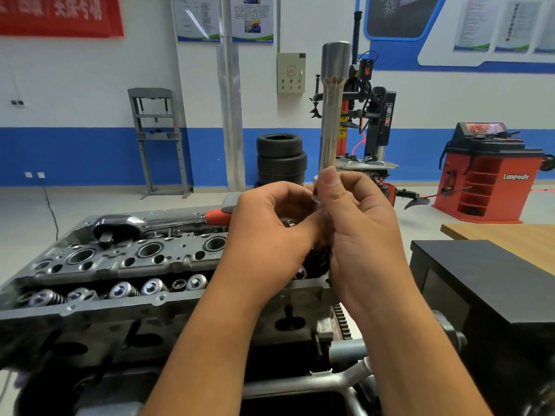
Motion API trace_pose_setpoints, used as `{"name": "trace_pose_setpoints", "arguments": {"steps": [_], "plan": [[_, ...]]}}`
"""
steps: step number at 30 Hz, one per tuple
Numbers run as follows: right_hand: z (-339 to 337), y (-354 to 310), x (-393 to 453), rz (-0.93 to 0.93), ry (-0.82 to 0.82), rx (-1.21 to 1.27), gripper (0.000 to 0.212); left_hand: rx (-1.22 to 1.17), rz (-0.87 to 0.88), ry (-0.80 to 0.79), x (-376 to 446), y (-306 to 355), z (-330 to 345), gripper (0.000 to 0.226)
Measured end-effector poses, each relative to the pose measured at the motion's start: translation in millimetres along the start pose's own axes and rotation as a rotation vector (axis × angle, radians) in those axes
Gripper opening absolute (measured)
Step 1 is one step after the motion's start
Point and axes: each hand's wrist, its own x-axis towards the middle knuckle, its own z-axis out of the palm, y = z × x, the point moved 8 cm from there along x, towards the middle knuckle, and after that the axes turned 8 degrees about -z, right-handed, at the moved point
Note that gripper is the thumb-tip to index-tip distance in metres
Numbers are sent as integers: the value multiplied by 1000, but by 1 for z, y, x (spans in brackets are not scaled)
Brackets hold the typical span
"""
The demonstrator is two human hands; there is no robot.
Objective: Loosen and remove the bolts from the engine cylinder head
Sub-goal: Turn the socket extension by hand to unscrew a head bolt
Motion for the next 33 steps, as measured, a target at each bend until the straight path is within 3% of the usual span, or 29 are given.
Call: {"name": "trace_pose_setpoints", "arguments": {"steps": [4, 12, 17, 22, 26, 30, 33], "plan": [[0, 2, 0, 33, -10, 6, 35, -103, -33, -92, -2, 2, 5, 14], [0, 0, 0, 1, 10, 12, 30, -24, -10, 4, 0, 0, -1, 10], [-1, 1, -1, 49, 23, 32, 32, -102, -53, -148, -4, 2, 10, 17], [1, -1, -1, 20, 10, 21, 30, -49, -40, -72, -4, 4, 5, 15], [0, 0, -2, 3, -19, -23, 14, -14, 0, -54, -4, 4, 2, 19], [2, 0, -3, 31, -13, -4, 24, -46, -23, -113, -4, 6, 8, 22], [1, 1, -2, 35, 10, -7, 24, -80, -56, -73, -3, 4, 7, 24]]}}
